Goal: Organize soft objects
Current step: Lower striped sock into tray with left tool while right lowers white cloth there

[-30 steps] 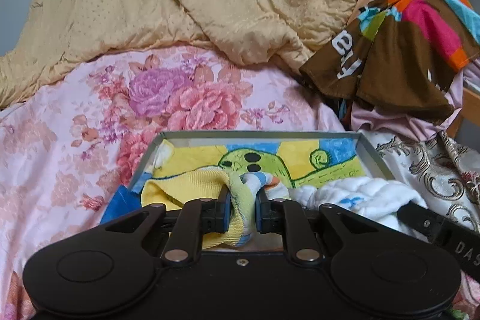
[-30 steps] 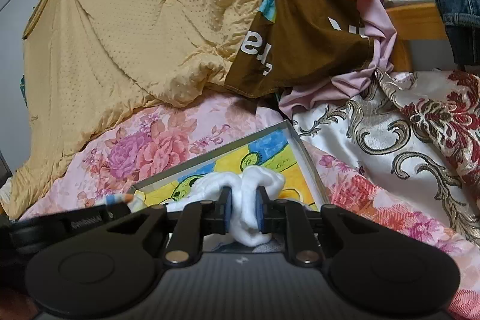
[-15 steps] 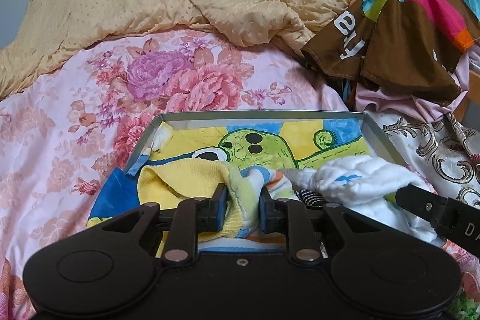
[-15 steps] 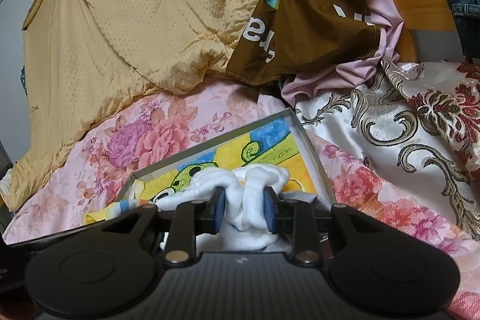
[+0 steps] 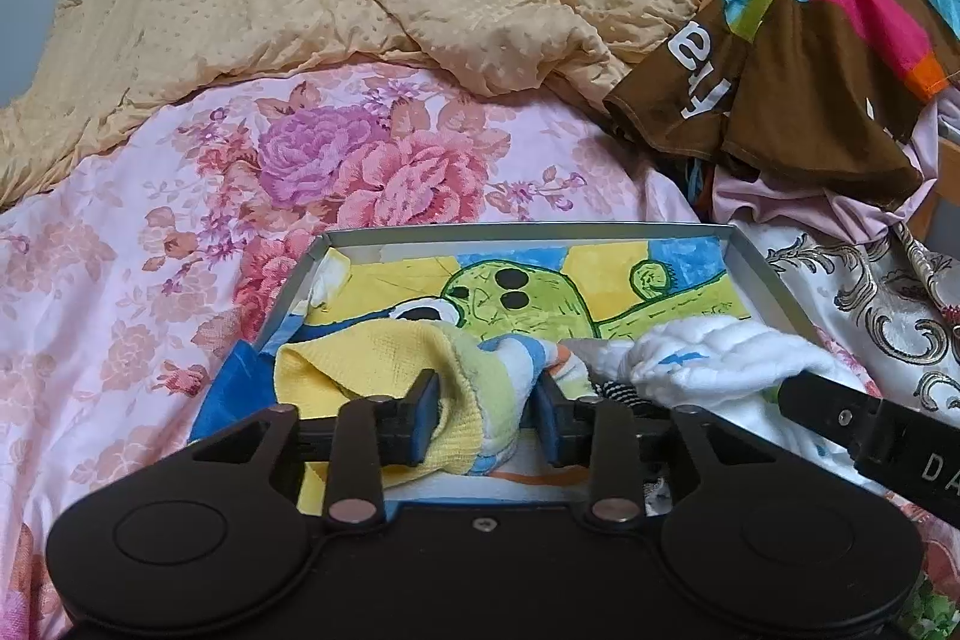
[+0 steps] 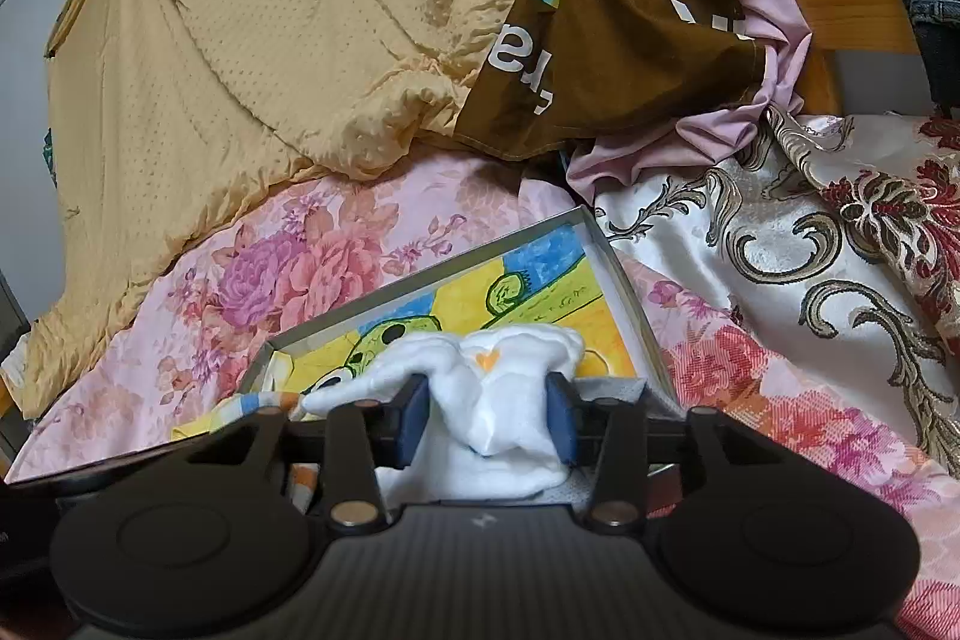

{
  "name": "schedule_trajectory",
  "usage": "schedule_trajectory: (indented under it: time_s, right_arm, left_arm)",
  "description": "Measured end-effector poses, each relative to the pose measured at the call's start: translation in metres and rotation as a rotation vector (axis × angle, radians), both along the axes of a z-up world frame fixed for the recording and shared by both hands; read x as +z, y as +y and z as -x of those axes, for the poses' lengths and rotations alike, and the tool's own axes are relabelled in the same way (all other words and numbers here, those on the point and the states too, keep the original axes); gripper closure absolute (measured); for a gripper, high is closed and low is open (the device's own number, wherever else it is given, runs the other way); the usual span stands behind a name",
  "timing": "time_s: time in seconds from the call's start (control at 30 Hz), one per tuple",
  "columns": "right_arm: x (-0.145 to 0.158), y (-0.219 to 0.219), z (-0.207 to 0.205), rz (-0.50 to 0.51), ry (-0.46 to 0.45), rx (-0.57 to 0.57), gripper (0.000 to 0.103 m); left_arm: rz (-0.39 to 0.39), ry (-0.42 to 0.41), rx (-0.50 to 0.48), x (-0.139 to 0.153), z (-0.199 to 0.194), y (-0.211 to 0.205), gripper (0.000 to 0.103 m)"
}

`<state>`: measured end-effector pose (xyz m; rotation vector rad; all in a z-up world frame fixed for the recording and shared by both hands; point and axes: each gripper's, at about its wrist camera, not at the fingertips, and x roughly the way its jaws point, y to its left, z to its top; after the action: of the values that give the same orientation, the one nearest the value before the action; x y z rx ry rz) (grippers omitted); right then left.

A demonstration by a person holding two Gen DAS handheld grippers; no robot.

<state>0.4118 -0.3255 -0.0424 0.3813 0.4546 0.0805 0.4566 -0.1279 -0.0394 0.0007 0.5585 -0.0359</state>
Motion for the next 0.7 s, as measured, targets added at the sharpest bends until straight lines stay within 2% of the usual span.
schedule_trajectory:
  time_s: [0.17,0.33,0.47,0.7]
  right_arm:
    - [0.0,0.001,-0.001,0.005,0.004,0.004,0.047]
    - [0.0,0.001,-0.002,0.002,0.009,0.008,0.04]
    - [0.001,0.001,-0.001,0.01,0.012,0.014,0.033]
    - [0.006,0.003,0.003,0.026,0.014,0.043,0.018]
  left_arm:
    - [-0.006,-0.005,0.016,0.001,0.002,0.002,0.05]
    - [-0.004,-0.012,0.024,0.003,0.005,0.005,0.042]
    - [0.009,-0.021,0.039,0.006,0.01,0.008,0.03]
    - [0.029,-0.022,0.049,0.016,0.023,0.015,0.022]
